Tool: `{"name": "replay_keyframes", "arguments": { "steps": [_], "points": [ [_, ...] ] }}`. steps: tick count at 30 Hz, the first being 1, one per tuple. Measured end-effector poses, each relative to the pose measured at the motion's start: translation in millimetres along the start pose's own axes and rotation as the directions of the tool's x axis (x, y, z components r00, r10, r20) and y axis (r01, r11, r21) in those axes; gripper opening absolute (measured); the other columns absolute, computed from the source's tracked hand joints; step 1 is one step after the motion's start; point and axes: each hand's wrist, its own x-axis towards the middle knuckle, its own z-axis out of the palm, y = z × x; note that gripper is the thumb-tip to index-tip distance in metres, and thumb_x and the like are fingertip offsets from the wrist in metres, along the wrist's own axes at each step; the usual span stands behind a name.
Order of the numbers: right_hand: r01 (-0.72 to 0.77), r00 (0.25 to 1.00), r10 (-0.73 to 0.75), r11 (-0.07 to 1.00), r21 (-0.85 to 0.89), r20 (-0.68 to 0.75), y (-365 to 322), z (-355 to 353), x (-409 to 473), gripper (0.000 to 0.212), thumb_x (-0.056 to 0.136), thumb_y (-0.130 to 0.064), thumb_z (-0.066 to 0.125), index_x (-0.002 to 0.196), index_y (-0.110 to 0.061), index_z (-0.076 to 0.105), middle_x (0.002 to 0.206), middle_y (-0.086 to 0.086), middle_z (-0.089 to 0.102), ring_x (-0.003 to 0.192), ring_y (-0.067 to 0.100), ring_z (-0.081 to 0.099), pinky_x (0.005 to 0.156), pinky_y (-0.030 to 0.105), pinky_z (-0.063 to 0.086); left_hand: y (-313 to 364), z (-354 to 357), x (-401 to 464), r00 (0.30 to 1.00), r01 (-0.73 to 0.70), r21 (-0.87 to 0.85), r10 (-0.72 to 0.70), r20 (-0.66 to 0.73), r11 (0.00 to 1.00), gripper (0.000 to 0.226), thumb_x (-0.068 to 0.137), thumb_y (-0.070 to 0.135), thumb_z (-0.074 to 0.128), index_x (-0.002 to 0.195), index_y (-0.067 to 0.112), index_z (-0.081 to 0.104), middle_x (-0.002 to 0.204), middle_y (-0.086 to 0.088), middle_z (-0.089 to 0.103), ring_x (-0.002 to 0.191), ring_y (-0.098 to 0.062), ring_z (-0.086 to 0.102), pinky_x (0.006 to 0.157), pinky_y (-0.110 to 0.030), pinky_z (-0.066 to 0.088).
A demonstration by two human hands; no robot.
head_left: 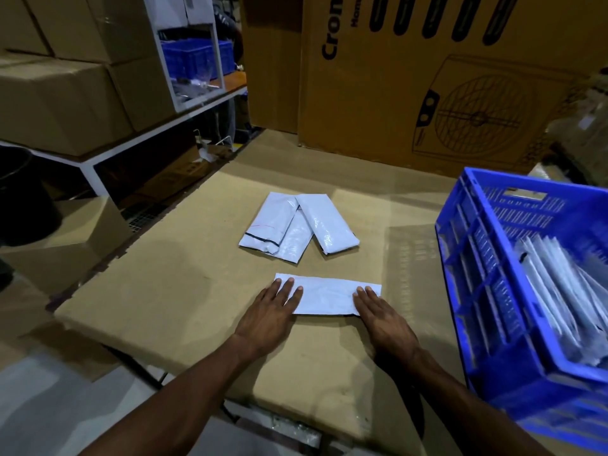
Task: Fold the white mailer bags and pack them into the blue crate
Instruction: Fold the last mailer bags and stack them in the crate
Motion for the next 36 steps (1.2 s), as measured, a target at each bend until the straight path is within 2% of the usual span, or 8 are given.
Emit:
{"name": "replay_keyframes", "arguments": {
  "steps": [4,9,14,18,22,28,32,36],
  "points": [
    [0.002,1.0,-0.003,0.998,0.058,0.019,6.0,3.7,-0.8,0.098,0.048,0.011,0.076,0.141,0.004,0.045,0.145,0.021,0.049,0.13,0.037,0.052,0.095,0.041,0.052,-0.1,0.6,5.0,1.0,0.016,-0.093,-0.018,-0.019,0.996,0.077,0.077,0.007,0.07,0.15,0.01,0.046,0.152,-0.018,0.047,0.139,-0.042,0.045,0.104,-0.046,0.048],
    [0.037,0.999,-0.038,0.999,0.03,0.031,14.6,7.0,-1.0,0.087,0.054,0.009,0.066,0.139,0.006,0.047,0.142,0.024,0.051,0.128,0.04,0.054,0.093,0.049,0.055,-0.2,-0.8,9.8,1.0,0.023,0.025,-0.023,0.019,0.999,0.086,0.052,0.009,0.092,0.133,0.005,0.064,0.139,-0.018,0.06,0.126,-0.038,0.059,0.093,-0.039,0.055],
    [0.073,0.997,-0.074,0.995,-0.074,-0.003,24.3,5.9,-4.9,0.07,0.064,-0.007,0.035,0.129,0.003,0.061,0.135,0.02,0.06,0.121,0.037,0.06,0.088,0.05,0.056,-3.5,-2.2,6.8,0.999,-0.034,0.084,0.037,-0.033,0.996,0.086,0.048,0.001,0.088,0.132,0.009,0.066,0.139,-0.014,0.061,0.124,-0.036,0.061,0.087,-0.034,0.057],
    [0.082,0.997,-0.082,0.996,-0.023,0.008,27.5,2.9,-7.9,0.091,0.042,0.005,0.069,0.133,0.0,0.058,0.139,0.018,0.057,0.125,0.039,0.056,0.087,0.049,0.057,-3.8,-1.8,7.0,0.999,-0.048,0.08,0.05,-0.019,0.996,0.087,0.05,-0.001,0.085,0.134,0.008,0.064,0.14,-0.017,0.059,0.125,-0.039,0.06,0.09,-0.039,0.058],
    [0.058,0.998,-0.058,0.997,0.057,0.003,31.2,1.3,-16.6,0.104,0.043,0.012,0.065,0.144,-0.005,0.047,0.15,0.016,0.045,0.135,0.039,0.046,0.096,0.048,0.052,-8.7,-0.8,2.8,0.995,-0.098,0.06,0.098,-0.011,0.993,0.075,0.069,0.014,0.074,0.142,0.007,0.055,0.147,-0.017,0.053,0.133,-0.037,0.053,0.097,-0.046,0.054],
    [-0.007,0.996,0.015,0.996,0.093,-0.087,22.2,2.4,-20.8,0.065,0.076,-0.021,0.047,0.138,-0.003,0.054,0.148,0.02,0.046,0.135,0.044,0.045,0.099,0.059,0.047,-6.6,-7.0,-5.1,0.987,-0.11,0.072,0.118,-0.113,0.991,0.07,0.088,0.042,0.042,0.147,0.004,0.047,0.154,-0.014,0.045,0.144,-0.027,0.042,0.115,-0.054,0.023],
    [-0.015,0.926,0.047,0.996,0.087,-0.375,-9.7,-4.1,1.1,0.049,0.099,-0.025,0.032,0.125,0.0,0.065,0.136,0.017,0.06,0.128,0.032,0.055,0.105,0.05,0.04,21.6,-12.3,22.3,0.958,-0.168,-0.026,0.157,-0.241,0.985,0.052,0.095,0.025,0.036,0.131,0.001,0.064,0.136,-0.013,0.063,0.127,-0.026,0.06,0.109,-0.047,0.036],
    [0.031,0.929,0.046,0.979,0.201,-0.367,-25.2,4.0,41.9,0.049,0.097,-0.021,0.034,0.129,0.005,0.059,0.134,0.02,0.06,0.124,0.032,0.057,0.108,0.039,0.033,56.9,-6.9,60.3,0.965,-0.128,-0.242,0.064,-0.256,0.962,0.048,0.092,0.017,0.04,0.125,-0.007,0.064,0.127,-0.022,0.066,0.116,-0.035,0.066,0.1,-0.044,0.052]
  ]
}}
